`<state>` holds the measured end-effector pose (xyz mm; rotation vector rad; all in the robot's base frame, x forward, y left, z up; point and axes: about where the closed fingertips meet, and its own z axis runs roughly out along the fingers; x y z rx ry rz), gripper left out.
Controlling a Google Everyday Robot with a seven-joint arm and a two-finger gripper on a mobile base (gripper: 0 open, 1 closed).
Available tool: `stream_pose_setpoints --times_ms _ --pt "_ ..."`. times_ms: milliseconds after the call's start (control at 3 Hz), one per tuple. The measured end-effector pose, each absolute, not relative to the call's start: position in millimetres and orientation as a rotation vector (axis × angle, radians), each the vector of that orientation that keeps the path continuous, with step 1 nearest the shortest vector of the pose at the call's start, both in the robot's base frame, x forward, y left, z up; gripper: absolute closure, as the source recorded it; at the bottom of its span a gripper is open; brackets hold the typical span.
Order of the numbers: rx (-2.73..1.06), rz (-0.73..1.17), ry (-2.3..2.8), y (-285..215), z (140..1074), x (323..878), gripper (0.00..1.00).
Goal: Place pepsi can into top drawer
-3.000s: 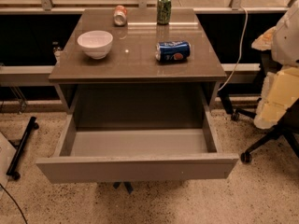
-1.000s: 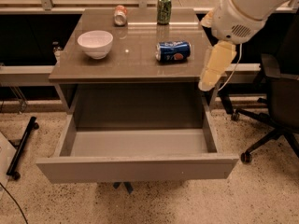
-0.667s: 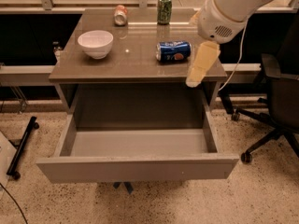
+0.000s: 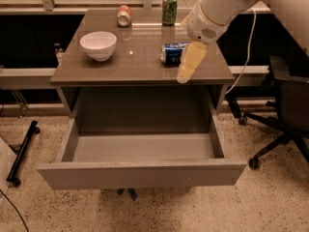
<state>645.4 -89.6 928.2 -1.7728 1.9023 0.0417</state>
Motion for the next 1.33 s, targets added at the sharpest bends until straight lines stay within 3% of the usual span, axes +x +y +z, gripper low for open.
stream_pose_setpoints --times_ms 1333 --pt "-1.752 0.133 1.929 -87.9 866.7 752.3 0.00"
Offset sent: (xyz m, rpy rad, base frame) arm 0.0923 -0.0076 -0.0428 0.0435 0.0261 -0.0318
